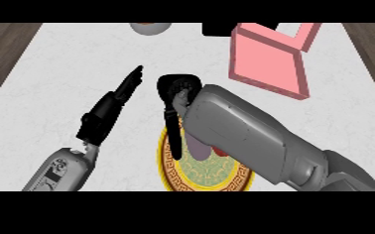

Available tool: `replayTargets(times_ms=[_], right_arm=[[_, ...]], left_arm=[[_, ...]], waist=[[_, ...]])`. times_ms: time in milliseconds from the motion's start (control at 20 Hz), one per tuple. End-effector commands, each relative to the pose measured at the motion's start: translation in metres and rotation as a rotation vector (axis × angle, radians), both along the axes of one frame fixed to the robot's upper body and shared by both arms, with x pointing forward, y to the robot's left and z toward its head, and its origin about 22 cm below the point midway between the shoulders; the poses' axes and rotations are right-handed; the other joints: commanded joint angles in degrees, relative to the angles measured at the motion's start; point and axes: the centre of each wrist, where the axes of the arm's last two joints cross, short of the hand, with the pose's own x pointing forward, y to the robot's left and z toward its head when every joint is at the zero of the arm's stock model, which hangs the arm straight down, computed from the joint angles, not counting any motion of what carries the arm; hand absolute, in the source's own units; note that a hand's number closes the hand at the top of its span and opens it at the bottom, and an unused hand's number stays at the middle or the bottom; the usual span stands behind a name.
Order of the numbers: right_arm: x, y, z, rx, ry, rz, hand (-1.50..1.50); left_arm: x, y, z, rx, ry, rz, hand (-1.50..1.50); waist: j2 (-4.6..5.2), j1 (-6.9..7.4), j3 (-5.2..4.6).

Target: Pick the eggplant from the plate and place it in the cardboard box

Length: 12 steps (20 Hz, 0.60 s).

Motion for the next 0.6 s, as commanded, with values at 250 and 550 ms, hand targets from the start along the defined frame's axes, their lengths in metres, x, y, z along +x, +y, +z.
replayTargets(times_ms=[250, 550], right_arm=[[0.009, 0.027, -0.015, -0.215, 0.066, -0.105, -1.50], [0.006, 0.018, -0.052, -0.285, 0.136, -0.090, -1.50]], left_arm=[[-0.012, 0.002, -0.013, -0.020, 0.002, 0.016, 0.00], [-0.016, 0.013, 0.001, 0.003, -0.012, 0.010, 0.00]], waist=[[0.01, -0.11, 0.13], [-0.21, -0.23, 0.18]])
